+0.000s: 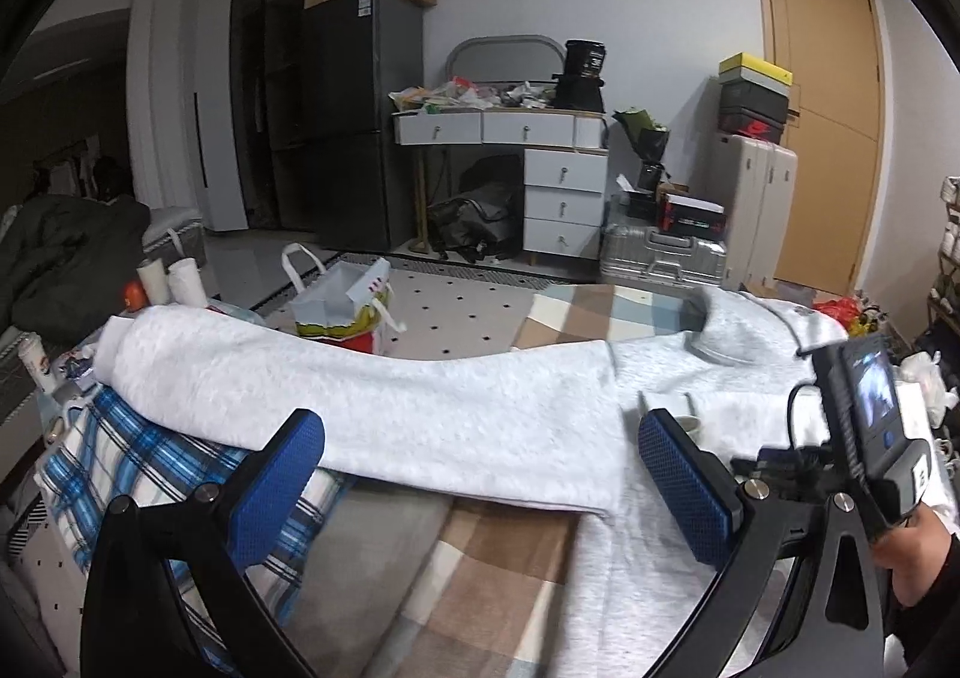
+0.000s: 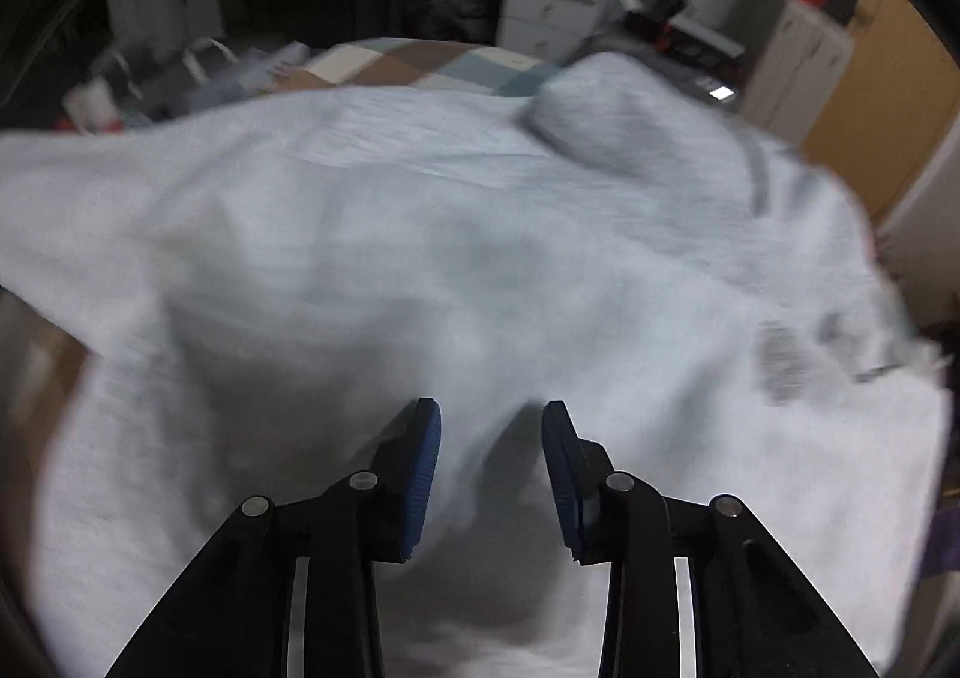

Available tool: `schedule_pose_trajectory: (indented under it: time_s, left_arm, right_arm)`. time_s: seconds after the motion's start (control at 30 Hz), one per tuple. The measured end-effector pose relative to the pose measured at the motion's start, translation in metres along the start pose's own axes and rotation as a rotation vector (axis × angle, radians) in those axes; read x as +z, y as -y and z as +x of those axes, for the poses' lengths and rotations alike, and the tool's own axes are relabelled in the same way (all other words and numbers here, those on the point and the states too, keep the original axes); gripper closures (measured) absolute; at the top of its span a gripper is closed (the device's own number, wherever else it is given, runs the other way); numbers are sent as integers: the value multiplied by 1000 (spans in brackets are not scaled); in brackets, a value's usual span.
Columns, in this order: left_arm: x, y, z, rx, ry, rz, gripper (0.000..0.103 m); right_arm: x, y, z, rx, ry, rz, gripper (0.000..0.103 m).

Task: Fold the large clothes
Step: 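Carry the sleeve across the hoodie body and release it with the right gripper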

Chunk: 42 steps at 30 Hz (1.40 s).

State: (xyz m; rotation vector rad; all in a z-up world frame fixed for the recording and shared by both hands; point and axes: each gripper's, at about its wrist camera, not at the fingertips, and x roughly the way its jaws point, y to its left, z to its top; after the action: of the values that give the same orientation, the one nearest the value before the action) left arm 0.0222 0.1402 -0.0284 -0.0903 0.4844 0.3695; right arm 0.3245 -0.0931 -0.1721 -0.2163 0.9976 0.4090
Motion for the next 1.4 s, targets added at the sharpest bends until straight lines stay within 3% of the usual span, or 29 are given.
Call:
schedule_pose_trajectory:
  time_s: [0.07, 0.17, 0.23, 0.3, 0.37, 0.47, 0.5, 0.6, 0.7, 0.87, 0.93, 1.0, 1.17, 1.23, 1.27, 1.3, 1.33, 1.4]
  left_arm:
    - [0, -5, 4, 16, -7, -9, 1]
    - [0, -12, 10, 0, -38, -44, 1]
    - [0, -15, 10, -6, -43, -55, 1]
    - [2, -17, 8, -4, -38, -64, 1]
    - [3, -21, 5, -15, -27, -88, 1]
    - [2, -22, 6, -16, -28, -95, 1]
    - [2, -21, 8, -14, -34, -91, 1]
    - [0, -15, 15, -18, -66, -73, 1]
    - [-1, -5, 16, -32, -75, -38, 1]
    - [-2, 15, 9, -39, -38, 29, 1]
    - [-4, 25, 10, -49, -41, 49, 1]
    - [-6, 35, 13, -51, -53, 77, 1]
    - [-13, 59, 15, -30, -52, 168, 1]
    - [-16, 67, 15, -13, -40, 206, 1]
    - [-17, 70, 14, -4, -34, 220, 1]
    - [-19, 73, 14, 4, -31, 232, 1]
    - [-20, 75, 14, 7, -35, 242, 1]
    - [-21, 75, 14, 2, -45, 250, 1]
  right_arm:
    - [12, -12, 4, -20, 41, 14, 68]
    - [19, -28, 24, 51, 28, 3, 67]
    - [14, -45, 32, -3, 35, -45, 68]
    - [13, -59, 27, -36, 32, -103, 73]
    - [14, -66, 28, 8, -3, -159, 89]
    - [20, -65, 20, 48, 20, -180, 90]
    - [17, -70, 6, 57, 29, -155, 85]
    - [30, -20, 0, -9, 43, 22, 71]
    - [24, 42, -14, -114, 12, 136, 70]
    - [-13, 174, -29, -446, -71, 255, 67]
    - [-29, 213, -28, -506, -120, 301, 60]
    - [-45, 249, -26, -494, -139, 378, 58]
    - [-36, 264, -22, -393, -145, 326, 60]
    - [-35, 273, -45, -502, -62, 368, 60]
    - [-32, 279, -54, -556, -6, 401, 53]
    - [-30, 284, -55, -548, 6, 429, 49]
    - [-27, 293, -46, -491, -21, 461, 50]
    - [-28, 303, -30, -457, -82, 486, 52]
